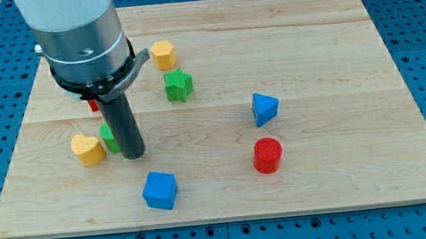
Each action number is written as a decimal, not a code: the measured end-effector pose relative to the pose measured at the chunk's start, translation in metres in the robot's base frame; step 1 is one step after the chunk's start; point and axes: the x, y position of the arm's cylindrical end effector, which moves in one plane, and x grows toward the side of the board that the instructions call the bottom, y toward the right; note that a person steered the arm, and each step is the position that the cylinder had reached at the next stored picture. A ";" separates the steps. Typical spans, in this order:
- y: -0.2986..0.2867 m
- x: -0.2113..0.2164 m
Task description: Separate the yellow heart and green circle
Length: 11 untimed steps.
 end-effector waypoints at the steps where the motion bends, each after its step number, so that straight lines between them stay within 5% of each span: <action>1: -0.005 0.029; 2: -0.076 0.045; 5: -0.125 -0.043; 11: -0.047 -0.035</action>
